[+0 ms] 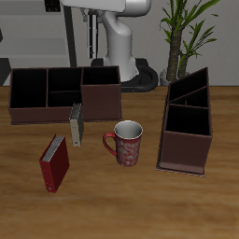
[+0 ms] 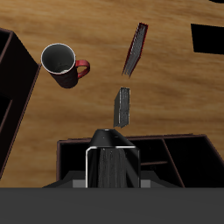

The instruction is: Place the striped book into the back desk caddy's right compartment

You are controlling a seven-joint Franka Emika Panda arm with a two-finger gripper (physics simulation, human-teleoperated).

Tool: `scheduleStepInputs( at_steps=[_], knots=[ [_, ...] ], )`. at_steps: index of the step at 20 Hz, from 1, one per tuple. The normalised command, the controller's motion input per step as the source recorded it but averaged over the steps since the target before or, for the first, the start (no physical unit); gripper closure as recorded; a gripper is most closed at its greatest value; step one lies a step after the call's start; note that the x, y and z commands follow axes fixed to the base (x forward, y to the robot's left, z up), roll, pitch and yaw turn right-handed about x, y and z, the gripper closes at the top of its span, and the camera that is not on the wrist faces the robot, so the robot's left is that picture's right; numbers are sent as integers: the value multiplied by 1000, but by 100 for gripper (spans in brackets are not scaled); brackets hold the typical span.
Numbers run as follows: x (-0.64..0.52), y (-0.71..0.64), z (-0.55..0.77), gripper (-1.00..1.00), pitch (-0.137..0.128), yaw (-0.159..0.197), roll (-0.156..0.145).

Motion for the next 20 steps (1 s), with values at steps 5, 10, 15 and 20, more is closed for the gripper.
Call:
scheduleStepInputs(
  at_steps=[5, 10, 15, 20],
  knots=[
    [-326, 188, -80, 100, -16, 31, 13],
    [-178, 142, -140, 100, 33, -4, 7],
    [-67, 124, -164, 100, 30, 11, 20],
    [103, -26, -104, 100, 20, 0, -9]
  ],
)
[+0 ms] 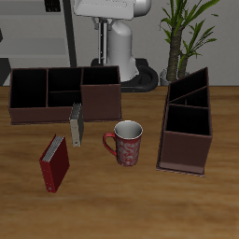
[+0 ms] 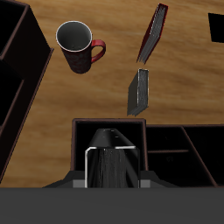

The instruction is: Place the striped book into the back desk caddy's right compartment

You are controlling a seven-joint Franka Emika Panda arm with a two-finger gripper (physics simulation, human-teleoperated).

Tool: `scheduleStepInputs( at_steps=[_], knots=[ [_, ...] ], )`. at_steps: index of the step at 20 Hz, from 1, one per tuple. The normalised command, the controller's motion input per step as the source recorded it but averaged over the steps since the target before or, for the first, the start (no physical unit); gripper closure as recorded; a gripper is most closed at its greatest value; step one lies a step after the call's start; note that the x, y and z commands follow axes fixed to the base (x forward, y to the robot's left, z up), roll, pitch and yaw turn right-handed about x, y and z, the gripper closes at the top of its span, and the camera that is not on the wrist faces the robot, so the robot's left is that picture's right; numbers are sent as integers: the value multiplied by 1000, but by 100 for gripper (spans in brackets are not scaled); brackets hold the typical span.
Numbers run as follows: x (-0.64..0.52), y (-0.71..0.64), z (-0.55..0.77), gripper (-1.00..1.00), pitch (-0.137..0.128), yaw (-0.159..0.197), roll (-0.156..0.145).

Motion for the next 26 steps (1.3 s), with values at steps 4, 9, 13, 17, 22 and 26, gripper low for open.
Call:
scheduleStepInputs(
  at_steps=[4, 9, 13, 17, 22, 26],
  knots=[
    [104, 7, -202, 100, 35, -15, -1],
    [55, 57, -191, 100, 30, 6, 22],
    [1, 82, -116, 100, 15, 3, 20],
    [23, 54, -145, 100, 12, 14, 24],
    [27, -37, -179, 100, 9, -5, 8],
    [36, -67, -155, 100, 13, -15, -18]
  ],
)
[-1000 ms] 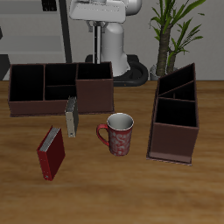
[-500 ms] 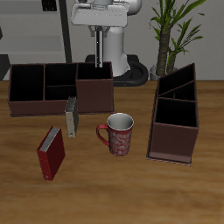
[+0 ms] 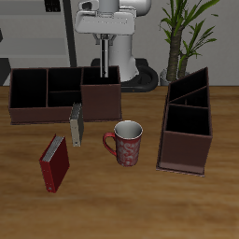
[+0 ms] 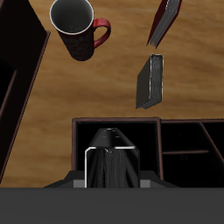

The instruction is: Place the striped book into the back desk caddy's right compartment

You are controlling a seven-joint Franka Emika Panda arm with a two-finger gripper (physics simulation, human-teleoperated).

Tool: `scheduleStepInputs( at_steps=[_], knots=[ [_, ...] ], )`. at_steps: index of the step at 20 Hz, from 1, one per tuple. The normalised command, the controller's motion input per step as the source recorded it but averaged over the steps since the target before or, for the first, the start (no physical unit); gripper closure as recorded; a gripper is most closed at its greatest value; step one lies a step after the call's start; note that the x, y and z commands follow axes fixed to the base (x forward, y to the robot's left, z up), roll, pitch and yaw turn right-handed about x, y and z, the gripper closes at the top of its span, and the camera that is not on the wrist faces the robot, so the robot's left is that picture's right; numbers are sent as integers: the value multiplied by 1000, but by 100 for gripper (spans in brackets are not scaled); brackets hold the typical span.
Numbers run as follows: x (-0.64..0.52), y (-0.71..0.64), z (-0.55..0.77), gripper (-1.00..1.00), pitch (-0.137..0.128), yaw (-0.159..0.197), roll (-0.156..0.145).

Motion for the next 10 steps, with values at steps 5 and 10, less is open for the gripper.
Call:
scheduleStepInputs(
  at_steps=[5, 10],
  knots=[
    [77, -63, -165, 100, 26, -16, -8],
    [41, -43, -173, 100, 31, -12, 1]
  ],
)
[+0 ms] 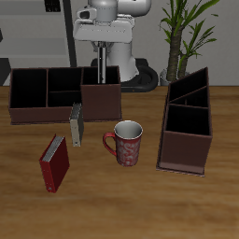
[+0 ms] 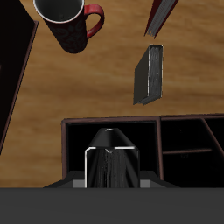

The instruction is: Place the striped book into the back desk caddy's right compartment

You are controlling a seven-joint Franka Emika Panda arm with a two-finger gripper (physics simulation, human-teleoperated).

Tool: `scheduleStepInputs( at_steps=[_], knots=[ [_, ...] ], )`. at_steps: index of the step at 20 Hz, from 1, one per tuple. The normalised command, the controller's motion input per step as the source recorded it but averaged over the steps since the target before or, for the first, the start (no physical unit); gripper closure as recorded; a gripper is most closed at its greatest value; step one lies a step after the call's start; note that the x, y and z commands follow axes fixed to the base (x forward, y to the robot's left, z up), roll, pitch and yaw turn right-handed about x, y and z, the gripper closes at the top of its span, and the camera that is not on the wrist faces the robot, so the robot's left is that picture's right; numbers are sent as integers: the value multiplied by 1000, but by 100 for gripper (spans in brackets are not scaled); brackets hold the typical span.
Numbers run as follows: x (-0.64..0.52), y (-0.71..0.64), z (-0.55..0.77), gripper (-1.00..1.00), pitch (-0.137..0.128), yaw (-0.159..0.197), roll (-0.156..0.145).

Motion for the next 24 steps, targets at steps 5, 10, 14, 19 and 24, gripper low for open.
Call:
scheduleStepInputs(
  at_steps=[5, 10, 14, 19, 24],
  knots=[
    [6, 7, -156, 100, 20, -3, 8],
    [50, 51, -174, 100, 23, 2, 27],
    [52, 27, -187, 100, 19, -13, 12],
    [73, 31, -271, 100, 36, -1, 10],
    [69, 21, -262, 100, 53, -4, 17]
  ],
)
